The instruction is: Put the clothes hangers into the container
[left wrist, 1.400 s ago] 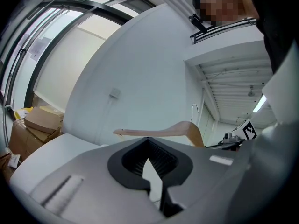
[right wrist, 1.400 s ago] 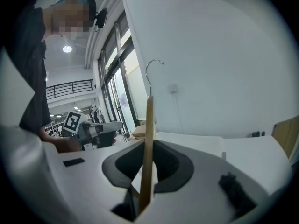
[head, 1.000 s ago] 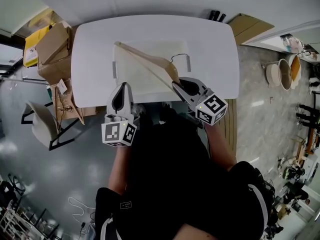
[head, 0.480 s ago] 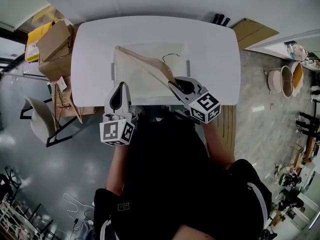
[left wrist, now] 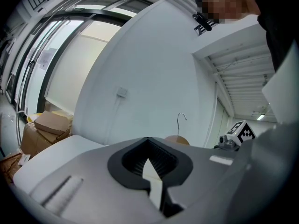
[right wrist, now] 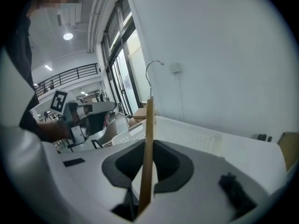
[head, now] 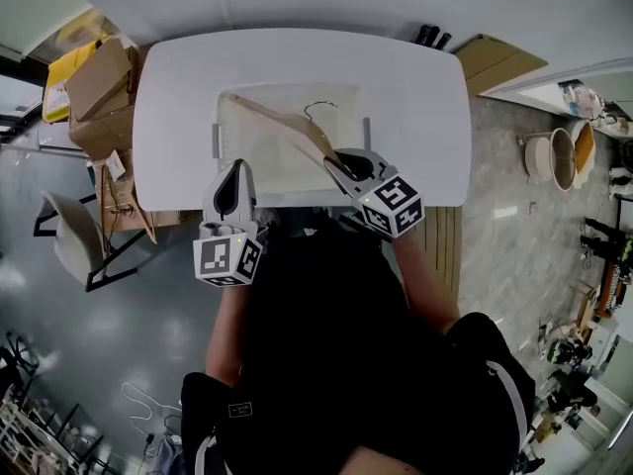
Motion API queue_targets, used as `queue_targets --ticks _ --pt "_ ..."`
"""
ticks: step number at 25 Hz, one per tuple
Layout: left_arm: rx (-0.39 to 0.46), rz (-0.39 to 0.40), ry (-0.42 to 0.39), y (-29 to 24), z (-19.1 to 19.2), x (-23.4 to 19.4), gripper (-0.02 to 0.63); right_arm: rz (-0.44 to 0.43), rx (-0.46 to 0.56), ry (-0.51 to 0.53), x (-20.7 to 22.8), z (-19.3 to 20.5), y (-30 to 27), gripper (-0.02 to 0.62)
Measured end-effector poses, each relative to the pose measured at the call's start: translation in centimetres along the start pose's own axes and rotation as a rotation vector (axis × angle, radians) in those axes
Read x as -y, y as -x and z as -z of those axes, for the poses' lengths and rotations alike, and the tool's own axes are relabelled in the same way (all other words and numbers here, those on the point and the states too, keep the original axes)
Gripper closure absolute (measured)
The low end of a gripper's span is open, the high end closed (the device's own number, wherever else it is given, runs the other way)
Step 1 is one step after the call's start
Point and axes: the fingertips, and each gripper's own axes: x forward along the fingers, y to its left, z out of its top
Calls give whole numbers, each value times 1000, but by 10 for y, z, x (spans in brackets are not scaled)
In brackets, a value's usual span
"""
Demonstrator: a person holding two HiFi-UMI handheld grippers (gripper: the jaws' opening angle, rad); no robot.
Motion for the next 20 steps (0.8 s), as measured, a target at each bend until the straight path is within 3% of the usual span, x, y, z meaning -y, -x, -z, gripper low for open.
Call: queue_targets --ticks 20 --pt "-15 0 -1 -10 2 -8 603 -12 -113 -14 13 15 -40 534"
